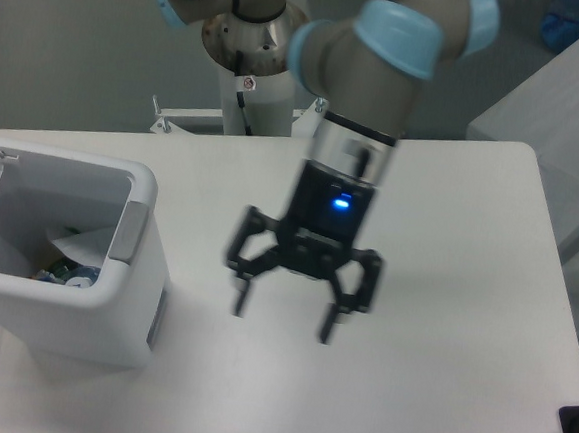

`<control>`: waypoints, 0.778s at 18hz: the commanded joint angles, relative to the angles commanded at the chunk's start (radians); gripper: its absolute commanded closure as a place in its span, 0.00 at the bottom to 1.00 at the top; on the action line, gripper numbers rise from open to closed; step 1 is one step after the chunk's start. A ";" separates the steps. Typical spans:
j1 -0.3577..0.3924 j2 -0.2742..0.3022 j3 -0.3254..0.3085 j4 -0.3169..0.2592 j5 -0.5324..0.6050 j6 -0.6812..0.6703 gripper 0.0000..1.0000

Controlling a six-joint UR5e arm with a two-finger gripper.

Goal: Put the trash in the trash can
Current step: 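Open the gripper, release the bottle, and withdraw from the bin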

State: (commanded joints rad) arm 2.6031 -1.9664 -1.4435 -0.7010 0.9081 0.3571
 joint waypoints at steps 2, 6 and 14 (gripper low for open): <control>0.017 -0.018 -0.001 -0.003 0.002 0.058 0.00; 0.065 -0.035 -0.026 -0.006 0.105 0.213 0.00; 0.074 -0.075 -0.020 -0.168 0.368 0.687 0.00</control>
State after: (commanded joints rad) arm 2.6768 -2.0418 -1.4635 -0.8693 1.2761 1.0442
